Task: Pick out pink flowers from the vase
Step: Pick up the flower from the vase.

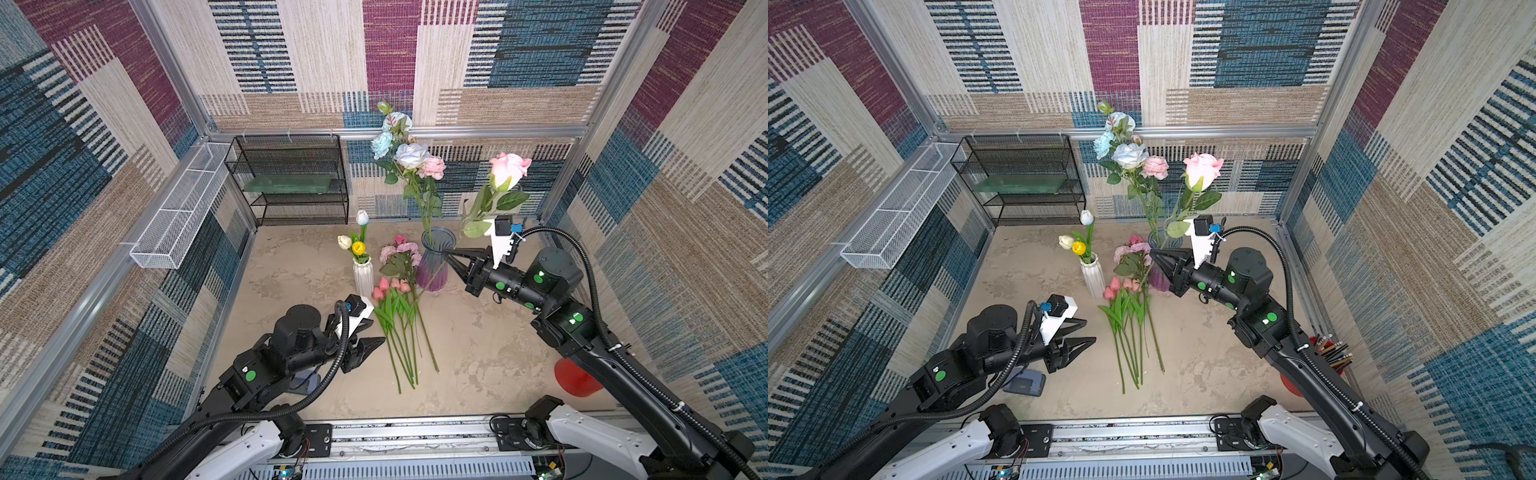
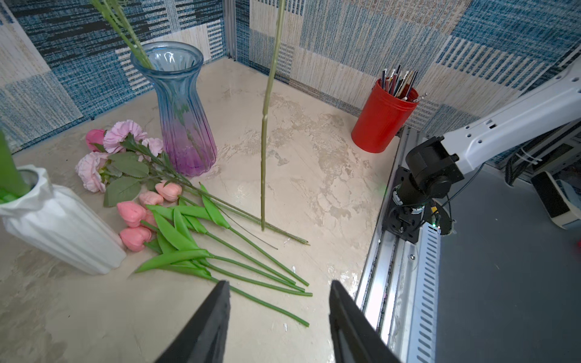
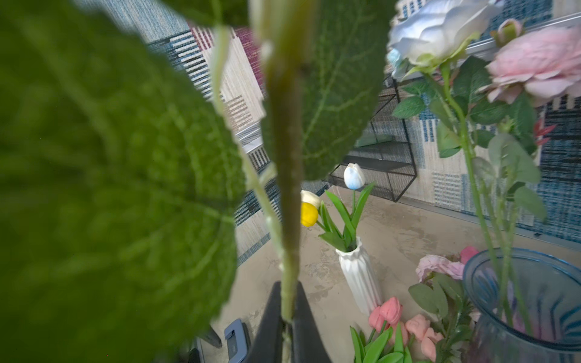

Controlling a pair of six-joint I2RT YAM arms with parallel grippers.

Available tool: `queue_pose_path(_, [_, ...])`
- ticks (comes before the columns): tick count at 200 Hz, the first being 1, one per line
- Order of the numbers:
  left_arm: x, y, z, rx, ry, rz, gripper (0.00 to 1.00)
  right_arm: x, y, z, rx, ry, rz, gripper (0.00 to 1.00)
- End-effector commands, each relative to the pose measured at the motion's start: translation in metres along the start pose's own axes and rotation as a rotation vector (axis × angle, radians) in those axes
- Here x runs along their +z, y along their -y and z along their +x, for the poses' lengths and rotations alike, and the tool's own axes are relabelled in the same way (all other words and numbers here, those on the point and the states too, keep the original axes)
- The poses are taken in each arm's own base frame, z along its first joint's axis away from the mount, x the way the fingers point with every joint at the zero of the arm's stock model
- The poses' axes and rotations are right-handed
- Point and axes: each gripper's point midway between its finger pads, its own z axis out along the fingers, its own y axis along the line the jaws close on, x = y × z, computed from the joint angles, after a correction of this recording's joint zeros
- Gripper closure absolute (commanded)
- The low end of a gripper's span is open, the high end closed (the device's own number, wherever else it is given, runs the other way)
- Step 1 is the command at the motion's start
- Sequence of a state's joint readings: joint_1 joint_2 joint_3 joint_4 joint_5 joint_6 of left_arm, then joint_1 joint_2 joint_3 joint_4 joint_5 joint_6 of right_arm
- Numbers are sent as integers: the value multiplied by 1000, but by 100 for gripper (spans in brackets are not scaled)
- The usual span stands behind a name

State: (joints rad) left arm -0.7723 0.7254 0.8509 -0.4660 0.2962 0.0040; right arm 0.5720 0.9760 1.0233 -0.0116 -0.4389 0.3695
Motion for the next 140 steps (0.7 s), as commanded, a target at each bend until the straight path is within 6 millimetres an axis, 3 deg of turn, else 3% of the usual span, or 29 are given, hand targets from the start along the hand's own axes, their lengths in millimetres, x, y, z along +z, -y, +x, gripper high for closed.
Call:
queue_pose_path(1, [10, 11, -25, 59, 70, 85, 47, 5, -16, 0, -31, 22, -73, 100])
queue_pose_path(63, [32, 24, -16, 137, 8, 204, 47, 12, -33, 22, -51, -9, -179, 100])
queue_pose_path(140, [46, 18, -19, 103, 19, 191, 53, 10, -46, 36, -38, -31, -234, 100])
